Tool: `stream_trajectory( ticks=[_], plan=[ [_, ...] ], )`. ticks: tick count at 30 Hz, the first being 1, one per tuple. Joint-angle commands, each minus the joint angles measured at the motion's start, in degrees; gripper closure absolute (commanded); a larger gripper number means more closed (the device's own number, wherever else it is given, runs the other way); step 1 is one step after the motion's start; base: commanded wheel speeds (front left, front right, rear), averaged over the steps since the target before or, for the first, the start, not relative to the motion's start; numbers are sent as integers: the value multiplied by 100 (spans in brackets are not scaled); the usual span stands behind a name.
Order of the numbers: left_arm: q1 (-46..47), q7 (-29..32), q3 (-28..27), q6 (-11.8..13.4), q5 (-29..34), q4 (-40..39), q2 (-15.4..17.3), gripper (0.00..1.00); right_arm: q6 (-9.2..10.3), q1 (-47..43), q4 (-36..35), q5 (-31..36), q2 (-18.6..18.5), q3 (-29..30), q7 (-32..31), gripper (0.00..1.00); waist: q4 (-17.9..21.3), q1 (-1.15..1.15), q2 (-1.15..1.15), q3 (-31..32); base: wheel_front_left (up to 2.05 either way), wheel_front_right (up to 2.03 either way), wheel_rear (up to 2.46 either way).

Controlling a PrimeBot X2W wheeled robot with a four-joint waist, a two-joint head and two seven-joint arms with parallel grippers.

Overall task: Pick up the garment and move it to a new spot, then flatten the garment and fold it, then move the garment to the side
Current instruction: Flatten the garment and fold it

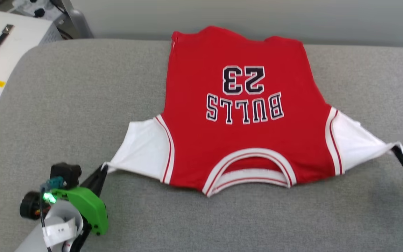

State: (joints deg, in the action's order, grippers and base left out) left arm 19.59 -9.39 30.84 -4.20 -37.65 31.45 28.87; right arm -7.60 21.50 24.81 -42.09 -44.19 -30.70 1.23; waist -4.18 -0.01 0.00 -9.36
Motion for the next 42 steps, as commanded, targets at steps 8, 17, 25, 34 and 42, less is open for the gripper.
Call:
stream_trajectory(
  ticks=[8, 17, 25, 34, 42],
  plan=[
    [-869, 426, 42, 173, -268, -464, 289, 100, 11, -1171, -573, -407, -349, 52, -410, 100, -30, 1, 0, 671, 0, 0, 0],
    [-1492, 695, 120, 282, -439, -1297, 487, 100, 11, -2182, -1095, -775, -388, 432, -927, 100, -68, 1, 0, 763, 0, 0, 0],
    [-1431, 744, 141, 336, -468, -1822, 433, 100, 11, -2293, -1359, -624, -283, 959, -1239, 0, -80, 1, 0, 644, 0, 0, 0],
    [-1263, 1101, 133, 510, -500, -3008, 512, 100, 11, -1929, -2258, -895, -334, 1768, -2109, 0, -257, 1, 0, 141, 0, 0, 0],
    [-1297, 1657, 23, 883, -749, -4508, 626, 100, 11, -690, -2676, -999, -1, 2675, -3859, 0, -629, 1, 0, -704, 0, 0, 0]
  ],
)
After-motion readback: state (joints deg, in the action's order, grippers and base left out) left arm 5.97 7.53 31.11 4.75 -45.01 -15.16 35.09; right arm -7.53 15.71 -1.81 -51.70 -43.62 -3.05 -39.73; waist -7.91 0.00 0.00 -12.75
